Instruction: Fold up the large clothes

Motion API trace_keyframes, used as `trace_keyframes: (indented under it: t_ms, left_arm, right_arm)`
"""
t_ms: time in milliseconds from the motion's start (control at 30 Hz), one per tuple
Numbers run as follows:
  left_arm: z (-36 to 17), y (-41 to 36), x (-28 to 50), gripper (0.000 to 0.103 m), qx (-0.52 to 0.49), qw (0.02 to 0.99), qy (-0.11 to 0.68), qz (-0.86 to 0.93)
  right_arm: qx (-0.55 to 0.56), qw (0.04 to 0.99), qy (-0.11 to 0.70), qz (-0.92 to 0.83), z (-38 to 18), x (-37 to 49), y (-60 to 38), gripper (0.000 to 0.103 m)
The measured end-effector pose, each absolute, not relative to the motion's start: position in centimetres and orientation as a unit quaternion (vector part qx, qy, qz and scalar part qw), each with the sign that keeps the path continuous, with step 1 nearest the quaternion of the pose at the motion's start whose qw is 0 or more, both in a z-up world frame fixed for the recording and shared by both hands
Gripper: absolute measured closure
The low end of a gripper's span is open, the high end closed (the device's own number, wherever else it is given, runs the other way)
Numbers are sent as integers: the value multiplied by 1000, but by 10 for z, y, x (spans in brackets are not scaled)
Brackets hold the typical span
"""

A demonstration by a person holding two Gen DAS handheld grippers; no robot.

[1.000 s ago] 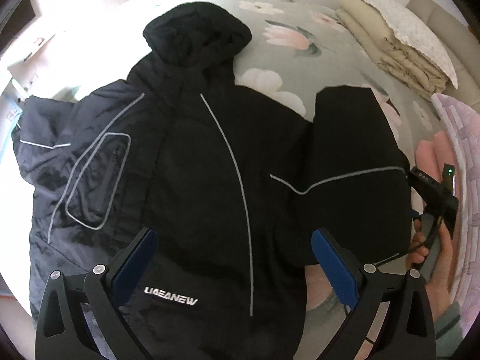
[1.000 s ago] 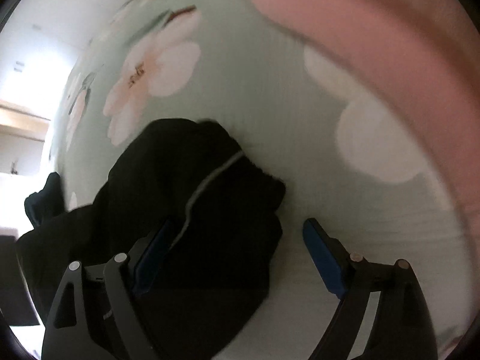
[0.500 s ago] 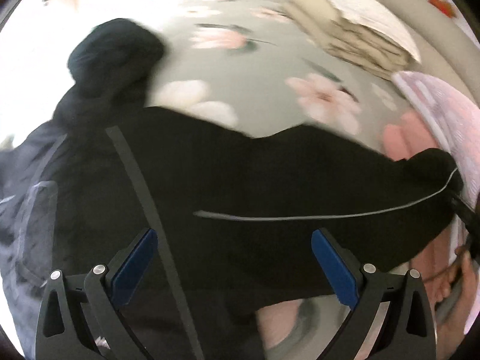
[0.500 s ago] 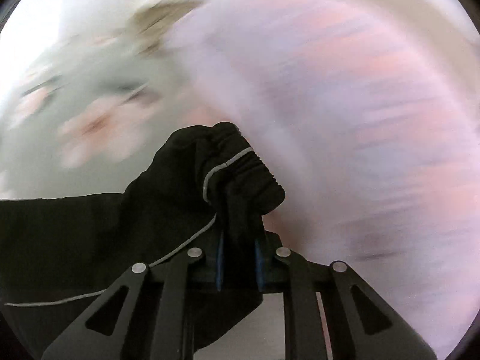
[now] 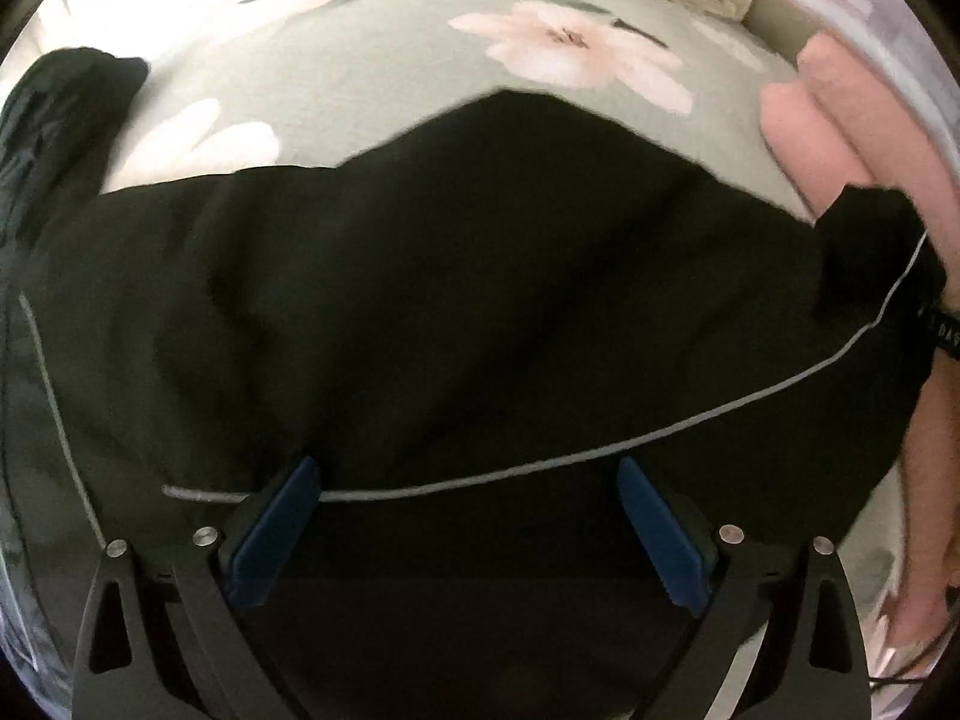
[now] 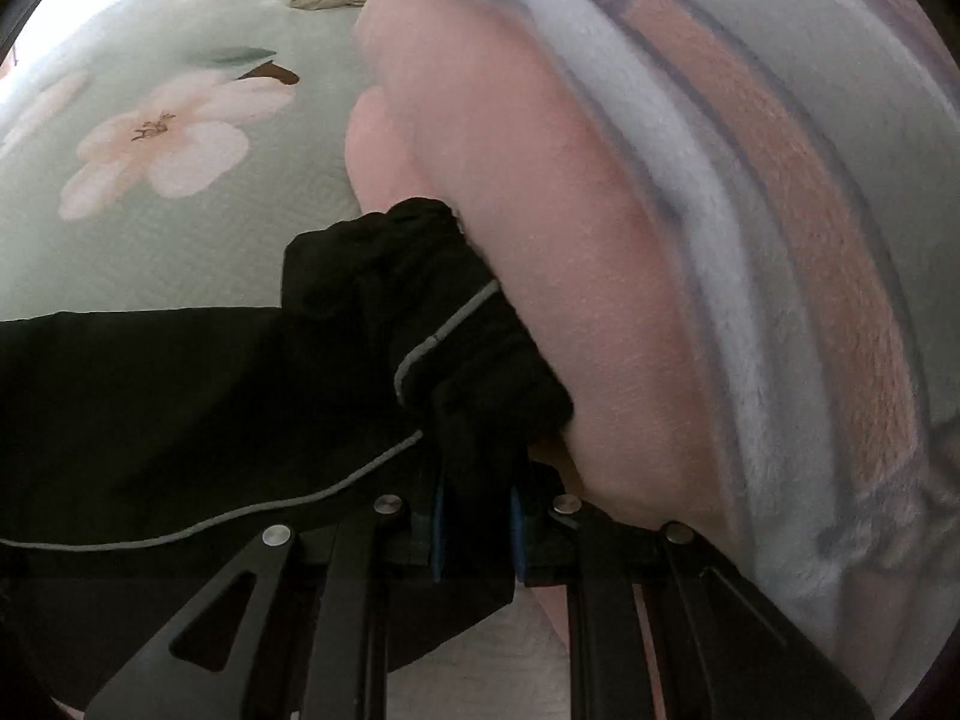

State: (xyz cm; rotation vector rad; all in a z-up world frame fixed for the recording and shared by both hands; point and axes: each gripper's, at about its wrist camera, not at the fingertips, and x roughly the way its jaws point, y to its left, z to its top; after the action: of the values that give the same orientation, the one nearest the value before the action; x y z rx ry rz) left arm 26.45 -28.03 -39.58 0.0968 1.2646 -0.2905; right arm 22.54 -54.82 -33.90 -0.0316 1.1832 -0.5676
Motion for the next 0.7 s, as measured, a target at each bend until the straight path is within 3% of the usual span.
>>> trace_keyframes:
  t_ms: [367, 700]
  left_arm:
    - [-325, -162, 186, 5, -21, 829, 555, -60]
    - [-287, 6, 147, 5, -96, 845, 525, 24]
  right_arm:
    - [91, 843, 515, -131, -267, 203, -482, 85]
    - [51, 868, 494, 10, -209, 205, -281, 85]
